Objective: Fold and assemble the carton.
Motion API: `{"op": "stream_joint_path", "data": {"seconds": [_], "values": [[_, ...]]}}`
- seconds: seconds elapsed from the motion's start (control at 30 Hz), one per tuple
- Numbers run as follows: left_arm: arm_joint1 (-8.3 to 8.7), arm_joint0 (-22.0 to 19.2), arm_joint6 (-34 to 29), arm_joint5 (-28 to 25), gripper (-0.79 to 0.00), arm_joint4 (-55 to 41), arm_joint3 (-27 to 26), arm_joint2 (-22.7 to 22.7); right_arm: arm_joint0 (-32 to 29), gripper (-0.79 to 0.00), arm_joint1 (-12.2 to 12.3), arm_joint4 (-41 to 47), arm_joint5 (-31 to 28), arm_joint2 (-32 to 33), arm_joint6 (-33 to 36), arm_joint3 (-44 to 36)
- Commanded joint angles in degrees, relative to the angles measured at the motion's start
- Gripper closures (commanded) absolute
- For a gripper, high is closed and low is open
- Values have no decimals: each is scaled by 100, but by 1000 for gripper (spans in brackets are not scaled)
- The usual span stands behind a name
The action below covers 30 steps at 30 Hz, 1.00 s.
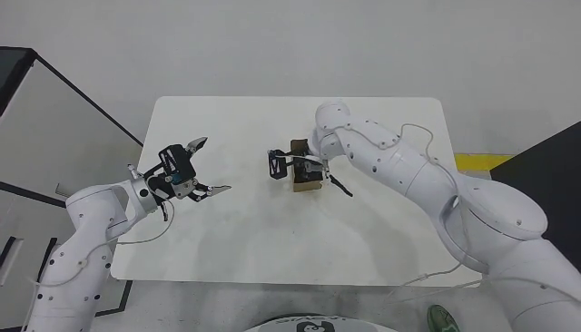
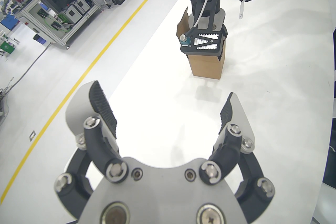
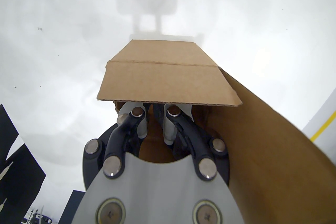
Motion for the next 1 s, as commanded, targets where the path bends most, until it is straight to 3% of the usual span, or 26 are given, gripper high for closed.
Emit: {"op": "stream_joint_path", "data": {"seconds": [0.0,0.97], "values": [[0,0,0,0,-785,0,0,0,-8,0,-17,-30,37,2,6,19],[0,0,0,0,-785,0,0,0,-78,0,-430,-418,11,37,-333,741]]}}
